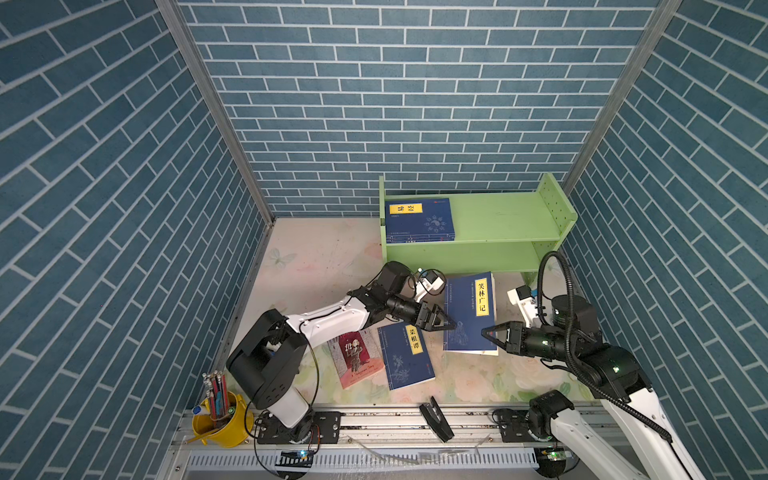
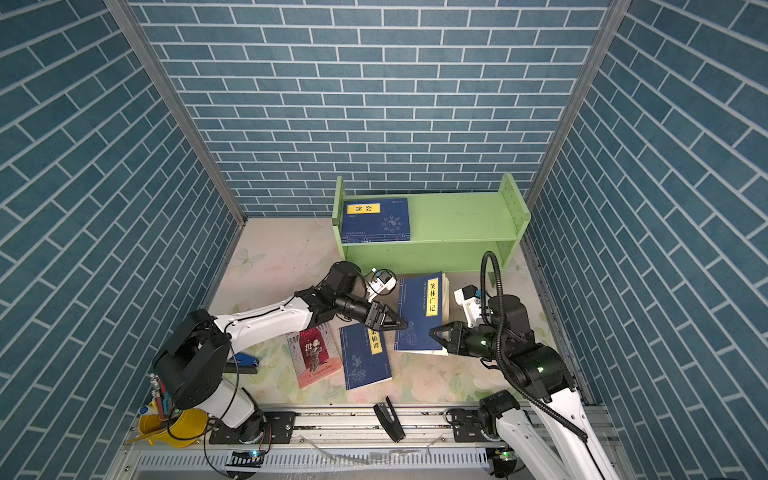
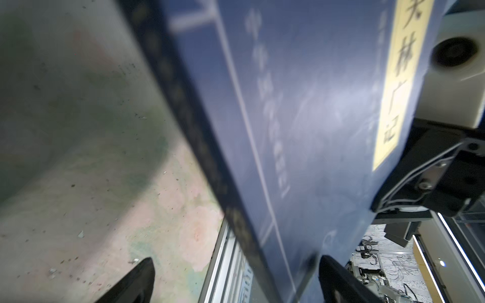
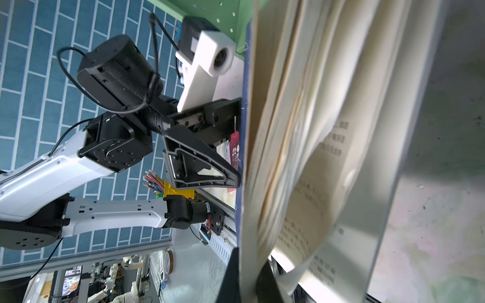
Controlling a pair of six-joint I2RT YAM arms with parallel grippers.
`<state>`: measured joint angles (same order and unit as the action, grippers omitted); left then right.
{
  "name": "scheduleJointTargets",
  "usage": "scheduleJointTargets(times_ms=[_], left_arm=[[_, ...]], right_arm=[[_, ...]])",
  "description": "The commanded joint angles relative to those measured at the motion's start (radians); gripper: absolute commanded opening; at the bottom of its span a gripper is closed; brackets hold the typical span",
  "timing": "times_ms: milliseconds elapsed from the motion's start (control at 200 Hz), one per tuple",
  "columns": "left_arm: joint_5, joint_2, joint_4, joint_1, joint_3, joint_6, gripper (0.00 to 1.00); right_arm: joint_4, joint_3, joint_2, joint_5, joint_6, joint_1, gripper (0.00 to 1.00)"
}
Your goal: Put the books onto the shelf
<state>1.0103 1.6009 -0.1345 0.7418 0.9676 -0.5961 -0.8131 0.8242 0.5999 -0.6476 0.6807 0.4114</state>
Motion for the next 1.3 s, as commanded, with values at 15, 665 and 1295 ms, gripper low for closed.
scheduleJointTargets(times_ms=[15, 665, 1295], left_arm=[[0.094, -0.036, -0.159, -0.005, -0.018, -0.116, 0.98], [0.064, -0.090, -0.077, -0.023, 0.010, -0.116, 0.00], [0.206, -0.182, 0.352, -0.055, 0.266, 0.221, 0.00]], right_arm=[[-0.006, 0.020, -0.008, -0.066, -0.058, -0.002, 0.00], [-0.101, 0.018, 0.001, 0.029, -0.105, -0.002, 0.42], [-0.036, 0.164, -0.193, 0.422, 0.002, -0.003, 0.92]])
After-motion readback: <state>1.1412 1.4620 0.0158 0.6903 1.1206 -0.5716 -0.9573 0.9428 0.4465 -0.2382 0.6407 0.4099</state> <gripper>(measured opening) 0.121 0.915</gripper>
